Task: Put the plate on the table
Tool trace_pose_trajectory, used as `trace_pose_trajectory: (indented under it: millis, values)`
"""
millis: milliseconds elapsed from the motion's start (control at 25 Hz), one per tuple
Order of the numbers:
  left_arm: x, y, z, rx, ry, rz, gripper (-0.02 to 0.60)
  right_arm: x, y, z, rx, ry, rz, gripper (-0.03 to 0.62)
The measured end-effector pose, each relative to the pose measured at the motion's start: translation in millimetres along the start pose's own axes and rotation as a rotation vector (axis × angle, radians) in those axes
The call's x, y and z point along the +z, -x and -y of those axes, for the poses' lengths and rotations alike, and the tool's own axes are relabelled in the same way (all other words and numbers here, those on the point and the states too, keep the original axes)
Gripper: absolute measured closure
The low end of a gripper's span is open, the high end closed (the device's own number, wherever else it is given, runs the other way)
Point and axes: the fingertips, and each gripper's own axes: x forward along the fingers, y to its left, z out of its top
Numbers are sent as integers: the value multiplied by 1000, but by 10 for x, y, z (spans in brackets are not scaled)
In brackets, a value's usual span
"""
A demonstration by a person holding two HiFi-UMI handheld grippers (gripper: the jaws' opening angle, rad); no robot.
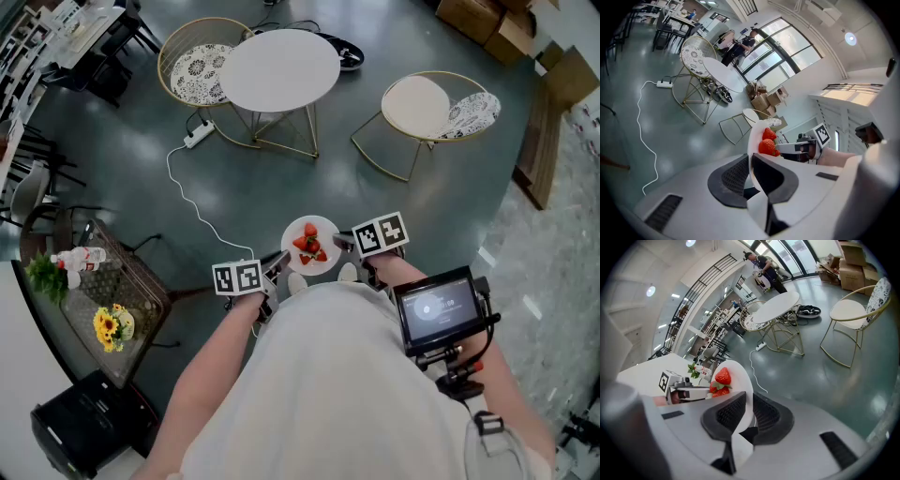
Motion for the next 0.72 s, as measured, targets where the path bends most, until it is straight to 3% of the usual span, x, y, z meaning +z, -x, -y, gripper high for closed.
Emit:
trace_pose_trajectory:
  millis: [720]
  values:
    - [70, 78, -116, 21, -19, 10, 568, -4, -123, -73, 77, -74, -28, 562]
